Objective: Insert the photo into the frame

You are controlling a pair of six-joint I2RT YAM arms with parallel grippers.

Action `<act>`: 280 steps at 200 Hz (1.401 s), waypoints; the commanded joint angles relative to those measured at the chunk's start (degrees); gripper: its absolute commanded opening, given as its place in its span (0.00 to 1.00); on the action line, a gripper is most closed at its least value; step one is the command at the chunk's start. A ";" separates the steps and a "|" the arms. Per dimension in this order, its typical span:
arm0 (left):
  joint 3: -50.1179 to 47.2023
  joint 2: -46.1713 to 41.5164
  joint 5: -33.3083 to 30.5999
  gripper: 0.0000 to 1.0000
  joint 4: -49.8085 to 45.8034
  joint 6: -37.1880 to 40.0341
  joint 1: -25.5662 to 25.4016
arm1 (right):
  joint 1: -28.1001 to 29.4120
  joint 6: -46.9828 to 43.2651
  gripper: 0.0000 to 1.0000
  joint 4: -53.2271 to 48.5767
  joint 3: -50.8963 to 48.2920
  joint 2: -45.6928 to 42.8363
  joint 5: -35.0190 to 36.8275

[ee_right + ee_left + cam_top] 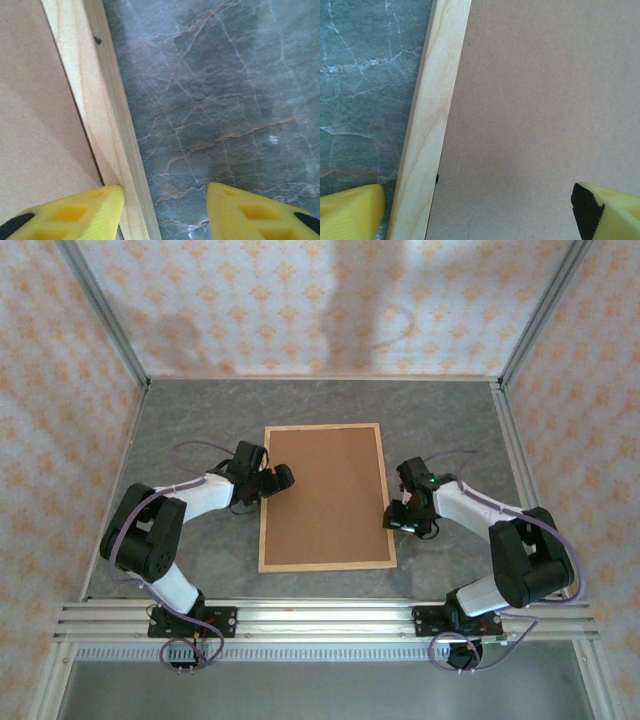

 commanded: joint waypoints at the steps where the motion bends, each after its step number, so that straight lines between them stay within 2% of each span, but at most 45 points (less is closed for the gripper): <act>1: -1.35 1.94 3.99 0.94 2.88 -1.37 -0.83 | 0.39 -0.30 0.50 2.74 -0.07 0.78 -2.01; 79: -1.50 1.83 3.73 0.94 2.92 -1.43 -0.83 | 0.54 -0.28 0.50 2.76 1.52 0.16 -2.74; 103: -1.54 1.25 3.11 0.94 2.67 -1.43 -0.81 | 0.25 0.19 0.61 0.94 1.87 -3.59 -1.46; 122: -1.67 0.95 2.73 0.94 2.65 -1.39 -0.83 | -0.63 2.39 0.72 3.15 1.08 -4.98 -2.86; 139: -1.98 0.97 2.95 0.94 2.78 -1.60 -0.83 | -1.80 5.18 0.78 9.05 0.77 -3.29 -6.02; 165: -3.13 0.49 4.14 0.94 3.18 -2.02 -0.83 | -2.55 6.88 0.82 15.61 3.44 2.05 -8.67; 192: -4.89 -1.01 5.86 0.93 4.45 -2.93 -0.92 | -2.76 6.09 0.83 17.92 8.01 7.54 -8.63; 222: -7.30 -2.84 7.86 0.92 6.27 -4.30 -1.11 | -2.88 4.90 0.79 19.18 12.12 12.88 -8.94; 280: -14.52 -7.76 10.95 0.91 10.98 -7.43 -2.20 | -2.95 3.00 0.72 19.91 25.50 24.68 -13.97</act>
